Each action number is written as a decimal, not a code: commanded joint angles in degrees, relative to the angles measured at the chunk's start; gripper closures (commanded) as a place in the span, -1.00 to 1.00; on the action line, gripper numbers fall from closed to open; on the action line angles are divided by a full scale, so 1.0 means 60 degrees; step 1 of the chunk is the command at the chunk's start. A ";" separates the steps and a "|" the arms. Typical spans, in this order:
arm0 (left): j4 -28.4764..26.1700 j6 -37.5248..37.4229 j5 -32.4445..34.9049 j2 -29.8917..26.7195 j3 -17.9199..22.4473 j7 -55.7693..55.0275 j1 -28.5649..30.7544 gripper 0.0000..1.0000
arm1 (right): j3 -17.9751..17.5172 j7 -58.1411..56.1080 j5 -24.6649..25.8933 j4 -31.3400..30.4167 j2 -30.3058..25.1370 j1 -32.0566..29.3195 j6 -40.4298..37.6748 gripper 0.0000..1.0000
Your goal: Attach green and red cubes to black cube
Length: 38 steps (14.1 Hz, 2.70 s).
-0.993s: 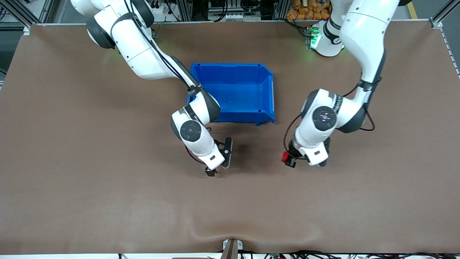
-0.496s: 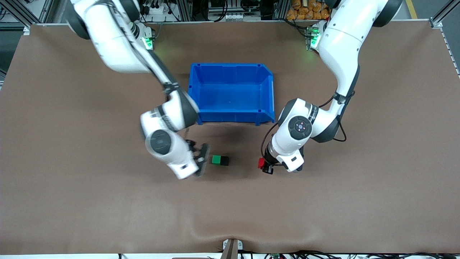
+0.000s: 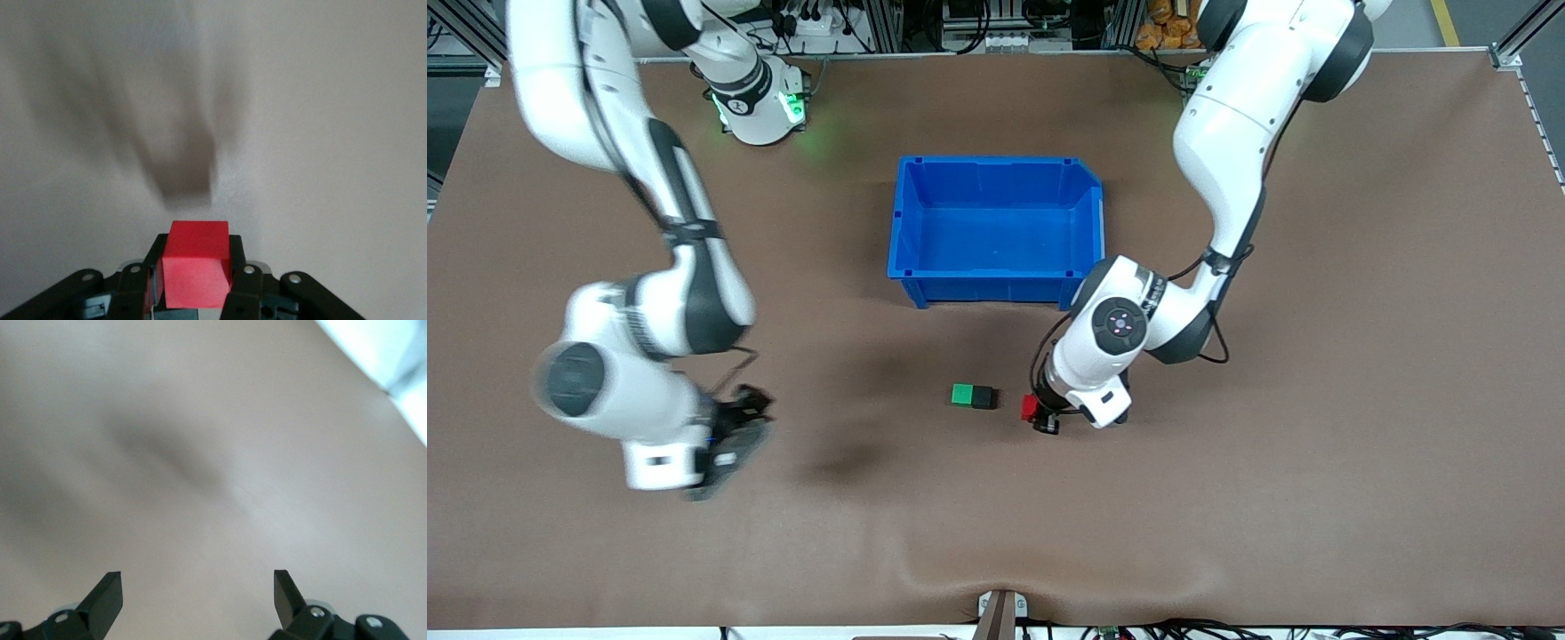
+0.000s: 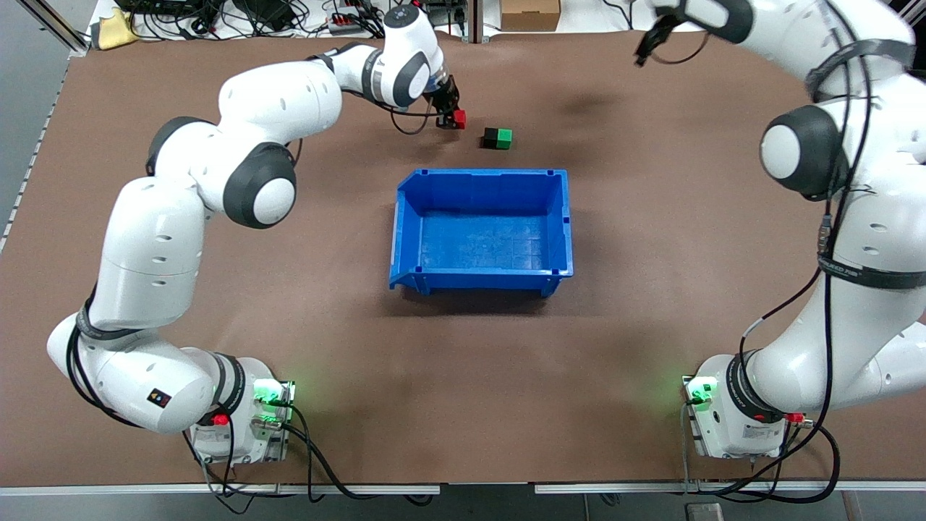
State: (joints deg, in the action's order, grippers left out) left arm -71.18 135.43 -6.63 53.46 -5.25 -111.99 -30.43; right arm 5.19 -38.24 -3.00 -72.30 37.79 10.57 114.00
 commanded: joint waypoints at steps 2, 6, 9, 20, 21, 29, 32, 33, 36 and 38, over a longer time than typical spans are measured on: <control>0.0862 0.0104 -0.0184 0.0787 0.0040 -0.0247 -0.0319 1.00 | 0.0745 0.0982 0.0002 -0.1437 -0.1752 -0.0457 -0.0044 -1.00; 0.0848 0.0090 -0.0184 0.0934 0.0084 -0.0276 -0.0539 1.00 | 0.0761 0.2019 -0.0056 -0.3382 -0.3932 -0.1145 -0.0073 -1.00; 0.0848 0.0104 -0.0184 0.1007 0.0054 -0.0276 -0.0597 1.00 | 0.0717 0.2796 -0.0056 -0.5200 -0.5925 -0.1278 -0.0204 -1.00; 0.0789 -0.0291 -0.0184 0.1037 0.0084 -0.0716 -0.0920 1.00 | -0.0514 0.6199 0.0207 -0.3579 -0.6488 -0.2275 -0.3779 -1.00; 0.0789 -0.0451 -0.0228 0.1036 0.0055 -0.0730 -0.0906 1.00 | -0.0514 0.6154 0.0193 -0.3565 -0.6531 -0.2289 -0.3765 -1.00; 0.0818 -0.1039 -0.0316 0.0772 0.0303 -0.1636 -0.0832 1.00 | -0.0528 0.6198 -0.0114 -0.2950 -0.6415 -0.2157 -0.4424 -1.00; 0.0804 -0.1009 -0.0316 0.0773 0.0434 -0.1741 -0.0832 1.00 | -0.0528 0.6256 -0.0115 -0.2759 -0.6400 -0.2128 -0.4438 -1.00; 0.0804 -0.1009 -0.0316 0.0773 0.0450 -0.1741 -0.0832 1.00 | -0.0514 0.6271 -0.0115 -0.2759 -0.6400 -0.2172 -0.4453 -1.00; 0.0804 -0.1009 -0.0272 0.0743 0.0508 -0.1682 -0.0847 -0.30 | -0.0484 0.6271 -0.0144 -0.2730 -0.6400 -0.2202 -0.4395 -1.00; 0.0775 -0.1053 -0.0170 0.0510 0.0508 -0.1580 -0.0818 -1.00 | -0.0484 0.6242 -0.0144 -0.2730 -0.6386 -0.2172 -0.4439 -1.00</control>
State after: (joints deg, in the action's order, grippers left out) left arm -66.07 130.36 -7.83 58.24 -3.04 -121.60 -35.04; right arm 2.85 -1.47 -3.10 -89.90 -1.02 -1.71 88.44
